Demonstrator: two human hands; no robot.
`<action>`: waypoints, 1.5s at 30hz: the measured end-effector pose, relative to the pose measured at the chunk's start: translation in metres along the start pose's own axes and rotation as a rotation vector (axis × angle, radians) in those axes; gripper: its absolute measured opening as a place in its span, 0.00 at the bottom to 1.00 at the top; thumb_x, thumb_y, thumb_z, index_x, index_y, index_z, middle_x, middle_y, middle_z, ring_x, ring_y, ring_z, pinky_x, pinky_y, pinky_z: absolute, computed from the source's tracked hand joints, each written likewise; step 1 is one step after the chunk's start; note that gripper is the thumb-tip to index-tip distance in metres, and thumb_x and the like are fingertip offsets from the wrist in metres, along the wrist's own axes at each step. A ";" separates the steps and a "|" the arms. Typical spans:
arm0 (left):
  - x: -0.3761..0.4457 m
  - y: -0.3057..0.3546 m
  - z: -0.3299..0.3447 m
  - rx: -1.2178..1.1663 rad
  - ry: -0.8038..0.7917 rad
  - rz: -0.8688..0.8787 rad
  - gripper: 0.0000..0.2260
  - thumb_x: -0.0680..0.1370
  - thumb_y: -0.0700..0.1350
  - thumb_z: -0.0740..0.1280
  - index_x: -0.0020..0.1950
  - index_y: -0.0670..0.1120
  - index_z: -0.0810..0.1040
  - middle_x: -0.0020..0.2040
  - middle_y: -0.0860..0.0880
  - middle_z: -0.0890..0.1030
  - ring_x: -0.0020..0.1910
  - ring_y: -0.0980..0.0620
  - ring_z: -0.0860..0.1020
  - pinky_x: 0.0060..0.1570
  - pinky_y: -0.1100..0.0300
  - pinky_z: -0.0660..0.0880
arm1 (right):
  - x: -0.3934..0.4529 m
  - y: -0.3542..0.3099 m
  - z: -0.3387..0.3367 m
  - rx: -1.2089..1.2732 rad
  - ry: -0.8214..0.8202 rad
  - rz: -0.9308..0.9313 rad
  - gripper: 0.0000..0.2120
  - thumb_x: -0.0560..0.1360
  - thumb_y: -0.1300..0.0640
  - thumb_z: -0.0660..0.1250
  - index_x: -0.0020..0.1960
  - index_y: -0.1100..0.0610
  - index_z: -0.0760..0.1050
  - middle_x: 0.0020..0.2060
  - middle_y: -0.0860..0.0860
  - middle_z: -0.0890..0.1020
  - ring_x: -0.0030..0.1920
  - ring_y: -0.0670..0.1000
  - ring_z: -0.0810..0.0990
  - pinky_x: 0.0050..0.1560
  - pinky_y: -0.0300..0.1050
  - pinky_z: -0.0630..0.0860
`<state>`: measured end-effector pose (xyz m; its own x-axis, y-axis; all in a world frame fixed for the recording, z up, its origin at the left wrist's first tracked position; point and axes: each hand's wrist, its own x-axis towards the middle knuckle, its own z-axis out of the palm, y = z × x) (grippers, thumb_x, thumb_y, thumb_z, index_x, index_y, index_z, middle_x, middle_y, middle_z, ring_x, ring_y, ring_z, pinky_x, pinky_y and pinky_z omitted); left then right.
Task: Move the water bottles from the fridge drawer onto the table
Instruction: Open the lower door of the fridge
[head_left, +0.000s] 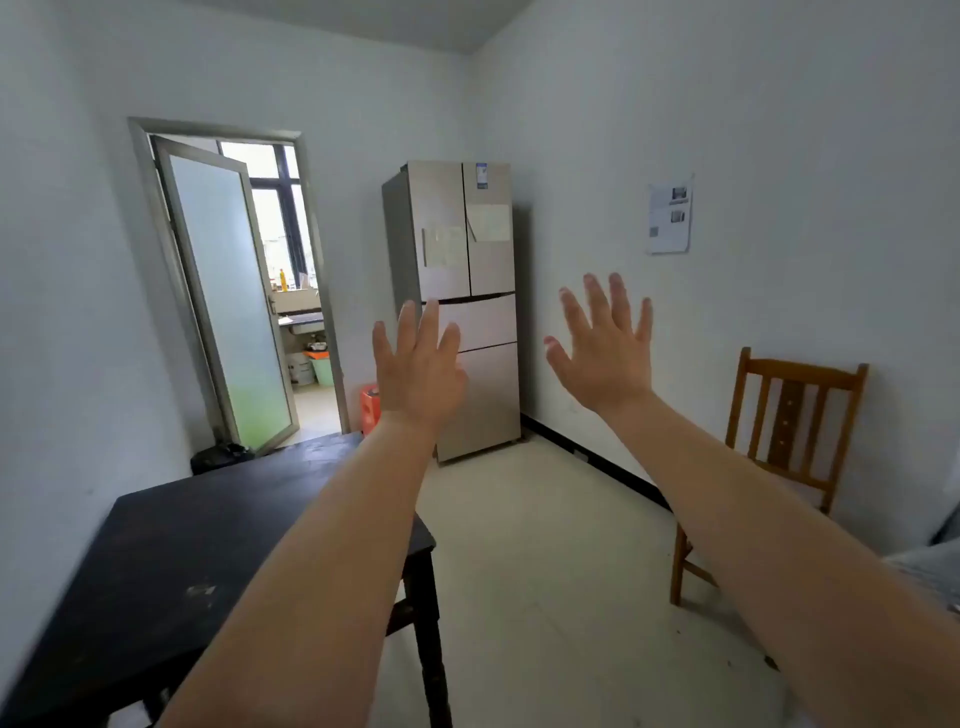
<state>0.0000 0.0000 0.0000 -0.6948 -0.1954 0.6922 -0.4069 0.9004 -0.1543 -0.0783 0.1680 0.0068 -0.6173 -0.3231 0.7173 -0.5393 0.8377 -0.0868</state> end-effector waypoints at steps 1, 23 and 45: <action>0.010 0.006 0.012 -0.001 -0.052 -0.010 0.17 0.78 0.46 0.56 0.66 0.44 0.69 0.71 0.42 0.65 0.71 0.42 0.61 0.68 0.45 0.59 | 0.007 0.002 0.013 -0.022 -0.020 -0.009 0.27 0.78 0.47 0.54 0.73 0.57 0.57 0.75 0.57 0.57 0.76 0.58 0.49 0.73 0.60 0.48; 0.257 0.088 0.448 -0.047 -0.818 -0.050 0.12 0.77 0.42 0.58 0.58 0.43 0.75 0.58 0.44 0.77 0.56 0.43 0.77 0.44 0.56 0.69 | 0.230 0.120 0.452 0.006 -0.615 -0.036 0.12 0.75 0.60 0.57 0.53 0.65 0.74 0.54 0.61 0.79 0.54 0.61 0.77 0.49 0.49 0.74; 0.712 0.042 0.899 -0.015 -0.846 -0.210 0.11 0.77 0.43 0.60 0.57 0.44 0.77 0.57 0.45 0.79 0.56 0.44 0.78 0.48 0.57 0.74 | 0.708 0.191 0.928 0.021 -0.662 -0.174 0.13 0.74 0.60 0.58 0.51 0.65 0.77 0.53 0.61 0.79 0.54 0.61 0.77 0.44 0.46 0.72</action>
<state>-1.0454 -0.4508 -0.1478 -0.8158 -0.5760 -0.0520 -0.5725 0.8171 -0.0687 -1.1493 -0.3096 -0.1432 -0.7370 -0.6593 0.1485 -0.6695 0.7424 -0.0265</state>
